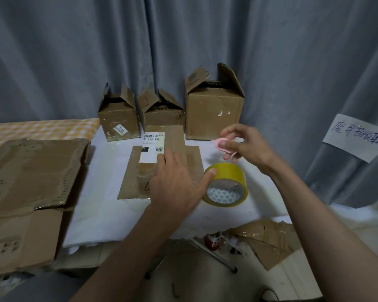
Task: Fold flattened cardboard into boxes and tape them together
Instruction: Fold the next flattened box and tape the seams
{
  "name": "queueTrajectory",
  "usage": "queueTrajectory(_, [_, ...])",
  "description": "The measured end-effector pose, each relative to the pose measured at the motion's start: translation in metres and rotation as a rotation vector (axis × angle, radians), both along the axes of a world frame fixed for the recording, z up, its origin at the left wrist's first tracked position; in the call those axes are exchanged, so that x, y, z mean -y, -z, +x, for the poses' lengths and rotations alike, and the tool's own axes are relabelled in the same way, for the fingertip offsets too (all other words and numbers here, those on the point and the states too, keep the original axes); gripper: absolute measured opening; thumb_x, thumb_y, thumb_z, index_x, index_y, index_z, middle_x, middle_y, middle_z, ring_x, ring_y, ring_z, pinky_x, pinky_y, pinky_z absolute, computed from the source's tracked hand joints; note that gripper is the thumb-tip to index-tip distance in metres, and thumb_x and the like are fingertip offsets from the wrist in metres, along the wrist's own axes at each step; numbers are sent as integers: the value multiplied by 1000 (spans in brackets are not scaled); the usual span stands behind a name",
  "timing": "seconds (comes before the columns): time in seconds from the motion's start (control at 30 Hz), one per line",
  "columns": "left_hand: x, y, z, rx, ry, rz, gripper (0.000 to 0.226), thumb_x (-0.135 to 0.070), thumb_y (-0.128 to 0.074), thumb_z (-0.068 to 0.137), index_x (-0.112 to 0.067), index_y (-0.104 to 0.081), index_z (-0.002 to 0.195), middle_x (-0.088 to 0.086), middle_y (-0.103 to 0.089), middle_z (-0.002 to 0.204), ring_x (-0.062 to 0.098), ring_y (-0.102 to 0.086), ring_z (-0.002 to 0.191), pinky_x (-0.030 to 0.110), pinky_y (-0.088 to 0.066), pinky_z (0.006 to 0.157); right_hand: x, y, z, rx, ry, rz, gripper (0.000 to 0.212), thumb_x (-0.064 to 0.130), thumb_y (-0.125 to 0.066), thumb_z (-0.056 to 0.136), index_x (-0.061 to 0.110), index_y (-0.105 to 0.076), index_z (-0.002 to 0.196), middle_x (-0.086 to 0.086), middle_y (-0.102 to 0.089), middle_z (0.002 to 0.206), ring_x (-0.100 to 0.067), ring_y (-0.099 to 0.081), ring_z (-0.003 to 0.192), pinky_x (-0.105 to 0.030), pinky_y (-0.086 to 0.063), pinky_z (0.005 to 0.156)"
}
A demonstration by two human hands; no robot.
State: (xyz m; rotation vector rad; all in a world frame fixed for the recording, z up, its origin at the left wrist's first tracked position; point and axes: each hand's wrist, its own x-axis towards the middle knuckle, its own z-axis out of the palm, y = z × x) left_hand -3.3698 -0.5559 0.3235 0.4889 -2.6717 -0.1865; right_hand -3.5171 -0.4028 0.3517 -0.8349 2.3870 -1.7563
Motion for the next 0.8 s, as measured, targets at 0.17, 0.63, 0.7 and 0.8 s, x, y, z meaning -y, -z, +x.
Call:
queueTrajectory(0.17, [0,1,0,-5,-4,-22,92,-85,-22,81,-8,-48,124,9,-43,121,25,-42,114,37,-43,89,11,-19,25,-75,-243,27,15,1,-76,83,8,-72,95,-11,-72,90,-14,-62,77,-24,-49,60])
queueTrajectory(0.63, [0,2,0,-19,16,9,93,-83,-21,81,-7,-47,127,9,-42,122,23,-40,113,37,-41,92,17,-30,34,-193,-428,405,20,-12,-67,85,3,-73,97,-14,-76,95,-39,-68,97,-58,-49,94])
queueTrajectory(0.7, [0,2,0,-23,22,17,90,-82,-23,82,-8,-46,127,8,-41,121,22,-40,113,36,-40,91,19,-31,34,-217,-419,435,21,-12,-68,83,5,-74,95,-12,-75,95,-36,-69,96,-57,-51,93])
queueTrajectory(0.8, [-1,2,0,-32,24,36,89,-82,-27,83,-7,-45,128,8,-41,123,22,-39,114,35,-40,91,22,-32,36,-253,-403,473,24,-12,-69,81,9,-75,92,-9,-75,95,-26,-70,93,-52,-52,91])
